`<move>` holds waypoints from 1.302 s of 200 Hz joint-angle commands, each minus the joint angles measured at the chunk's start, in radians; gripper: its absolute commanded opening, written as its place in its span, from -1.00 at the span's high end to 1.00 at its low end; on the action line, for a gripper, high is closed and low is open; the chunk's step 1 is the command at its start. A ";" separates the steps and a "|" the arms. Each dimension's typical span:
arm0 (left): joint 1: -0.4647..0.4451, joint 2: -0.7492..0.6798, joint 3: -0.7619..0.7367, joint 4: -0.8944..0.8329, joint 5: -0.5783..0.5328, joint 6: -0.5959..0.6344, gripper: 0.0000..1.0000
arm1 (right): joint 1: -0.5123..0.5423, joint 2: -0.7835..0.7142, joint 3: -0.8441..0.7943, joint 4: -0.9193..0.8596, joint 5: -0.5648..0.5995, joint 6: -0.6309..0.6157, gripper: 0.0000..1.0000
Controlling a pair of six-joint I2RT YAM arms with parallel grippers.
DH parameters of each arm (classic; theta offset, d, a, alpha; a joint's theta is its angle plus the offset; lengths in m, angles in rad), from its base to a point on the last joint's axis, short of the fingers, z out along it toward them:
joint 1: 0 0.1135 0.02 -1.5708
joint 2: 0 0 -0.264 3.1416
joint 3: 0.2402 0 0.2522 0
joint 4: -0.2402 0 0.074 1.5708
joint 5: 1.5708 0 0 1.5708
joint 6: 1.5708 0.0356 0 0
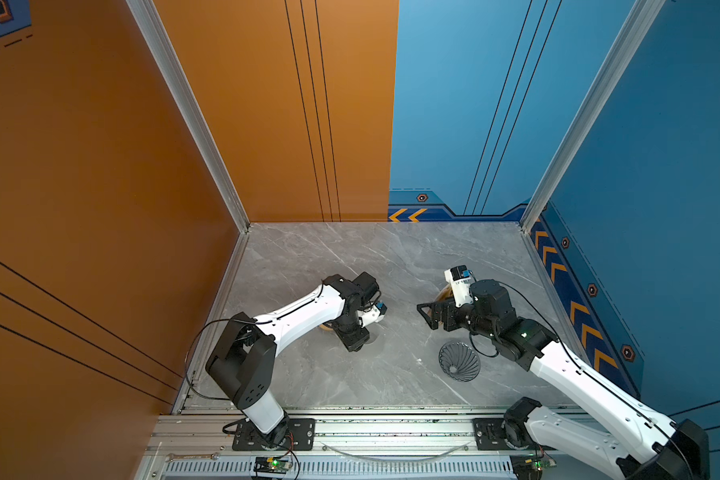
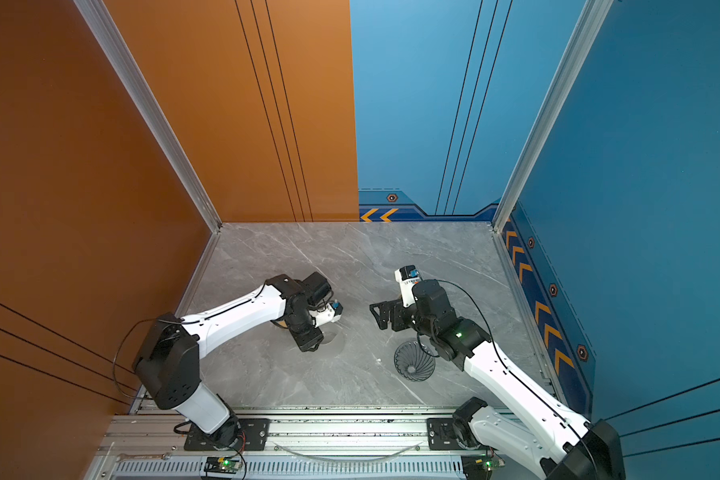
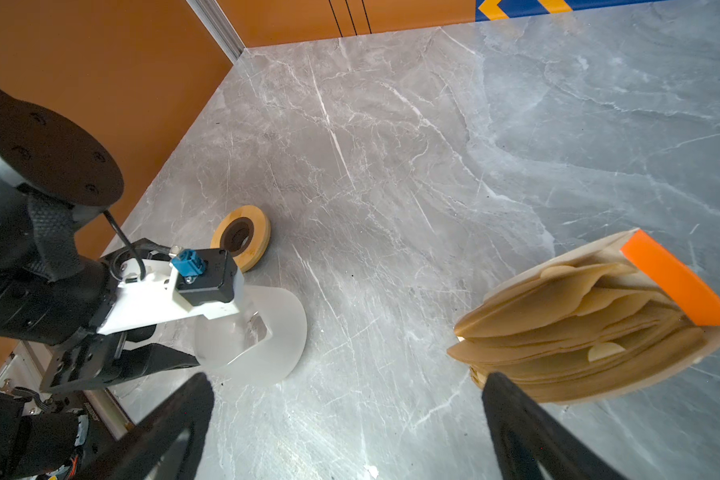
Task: Place the coffee filter in the dripper
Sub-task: 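Carry the pitcher with the left gripper toward the bamboo dripper base, then lower the pitcher beside the bamboo base and open the left gripper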
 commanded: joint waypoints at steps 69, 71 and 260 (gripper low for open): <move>-0.114 0.013 -0.012 -0.030 -0.020 -0.161 0.26 | -0.004 0.004 -0.011 0.015 0.013 0.026 -0.99; -0.115 0.014 -0.012 -0.028 -0.022 -0.162 0.27 | -0.004 0.003 -0.011 0.015 0.012 0.026 -0.99; -0.176 0.131 0.122 -0.028 -0.113 -0.283 0.61 | -0.005 -0.015 -0.013 0.005 0.029 0.026 -0.99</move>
